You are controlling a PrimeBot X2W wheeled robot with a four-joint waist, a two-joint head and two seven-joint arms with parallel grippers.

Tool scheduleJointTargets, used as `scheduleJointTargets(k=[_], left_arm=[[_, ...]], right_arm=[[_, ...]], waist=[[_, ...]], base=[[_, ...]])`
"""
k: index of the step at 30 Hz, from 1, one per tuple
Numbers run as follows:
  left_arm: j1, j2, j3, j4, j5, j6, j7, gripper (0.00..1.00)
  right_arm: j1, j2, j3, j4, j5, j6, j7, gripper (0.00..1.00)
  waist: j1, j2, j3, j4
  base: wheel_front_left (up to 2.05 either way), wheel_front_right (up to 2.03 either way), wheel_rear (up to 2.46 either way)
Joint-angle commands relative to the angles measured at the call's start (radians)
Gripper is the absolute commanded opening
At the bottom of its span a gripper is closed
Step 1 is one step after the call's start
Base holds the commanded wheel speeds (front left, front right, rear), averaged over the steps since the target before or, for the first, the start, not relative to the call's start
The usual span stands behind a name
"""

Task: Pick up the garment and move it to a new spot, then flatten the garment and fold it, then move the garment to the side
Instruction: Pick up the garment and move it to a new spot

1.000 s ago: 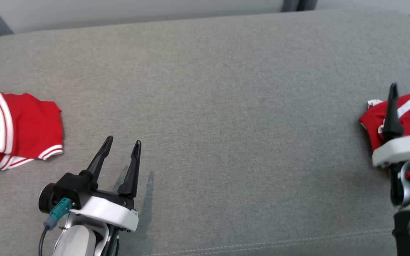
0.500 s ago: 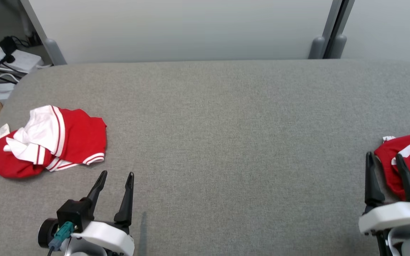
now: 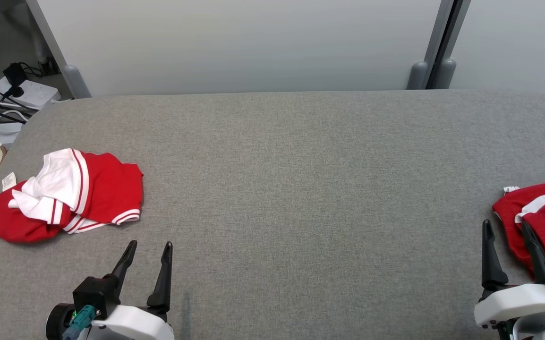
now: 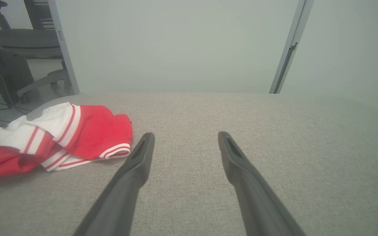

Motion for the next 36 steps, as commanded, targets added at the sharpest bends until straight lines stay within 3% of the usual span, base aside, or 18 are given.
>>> scheduleJointTargets(k=[1, 9, 15, 16, 19, 23, 28, 36], left_arm=[[-0.017, 0.007, 0.031, -0.023, 0.006, -0.006, -0.006, 1.00], [-0.030, 0.007, 0.023, -0.027, -0.012, 0.005, -0.006, 1.00], [-0.047, 0.007, 0.033, -0.034, -0.026, 0.013, -0.006, 1.00], [-0.051, 0.007, 0.046, -0.030, -0.044, 0.015, -0.006, 1.00], [-0.061, 0.007, 0.066, -0.024, -0.066, 0.018, -0.006, 1.00], [-0.067, 0.007, 0.080, -0.003, -0.067, 0.015, -0.006, 1.00], [-0.065, 0.007, 0.100, 0.012, -0.064, 0.012, -0.006, 1.00], [-0.127, 0.009, 0.110, 0.083, -0.100, -0.004, -0.006, 1.00]], right_arm=[[-0.015, -0.010, 0.028, -0.019, 0.003, 0.004, -0.006, 1.00], [-0.017, -0.010, 0.056, -0.018, 0.002, 0.004, -0.006, 1.00], [-0.059, -0.010, 0.094, -0.002, 0.019, 0.004, -0.006, 1.00], [-0.074, -0.010, 0.110, 0.007, 0.020, 0.004, -0.006, 1.00], [-0.098, -0.010, 0.124, 0.025, 0.011, 0.004, -0.006, 1.00], [-0.121, -0.010, 0.121, 0.035, -0.008, 0.004, -0.006, 1.00], [-0.131, -0.010, 0.131, 0.046, -0.001, 0.004, -0.006, 1.00], [-0.140, -0.010, 0.139, 0.049, -0.007, 0.004, -0.006, 1.00]], waist=[[0.0000, 0.0000, 0.000, 0.000], [0.0000, 0.0000, 0.008, 0.059], [0.0000, 0.0000, 0.038, 0.208], [0.0000, 0.0000, 0.051, 0.269], [0.0000, 0.0000, 0.069, 0.355], [0.0000, 0.0000, 0.084, 0.434], [0.0000, 0.0000, 0.090, 0.449], [0.0000, 0.0000, 0.133, 0.373]], base=[[0.00, 0.00, 0.00], [0.00, 0.00, 0.00], [0.00, 0.00, 0.00], [0.00, 0.00, 0.00], [0.00, 0.00, 0.00], [0.00, 0.00, 0.00], [0.00, 0.00, 0.00], [0.00, 0.00, 0.00]])
